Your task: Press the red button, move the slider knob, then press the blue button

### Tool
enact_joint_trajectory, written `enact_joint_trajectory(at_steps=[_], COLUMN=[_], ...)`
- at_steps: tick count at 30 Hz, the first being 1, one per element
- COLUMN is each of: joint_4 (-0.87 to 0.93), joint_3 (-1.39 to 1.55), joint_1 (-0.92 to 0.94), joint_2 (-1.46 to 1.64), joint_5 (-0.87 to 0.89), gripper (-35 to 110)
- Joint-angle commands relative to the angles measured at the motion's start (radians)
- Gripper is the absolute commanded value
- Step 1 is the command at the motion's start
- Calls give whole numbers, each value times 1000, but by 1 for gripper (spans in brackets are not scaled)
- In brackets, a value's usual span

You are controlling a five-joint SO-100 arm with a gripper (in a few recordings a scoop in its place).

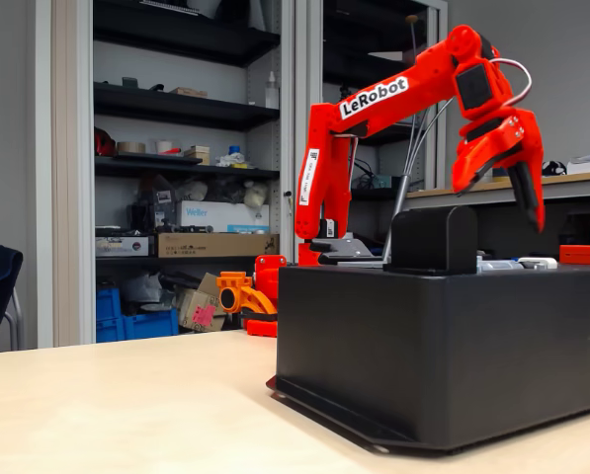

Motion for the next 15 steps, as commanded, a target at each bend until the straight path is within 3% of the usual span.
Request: enact_joint_trajectory(at_steps=[1,9,11,15], joint_4=[-87,-158,-160,-176], joint_3=[29,64,67,60], joint_1=[9,12,14,3], joint_2=[91,107,107,103], joint_5=[-92,-129,-135,-103], gripper=[55,46,34,34])
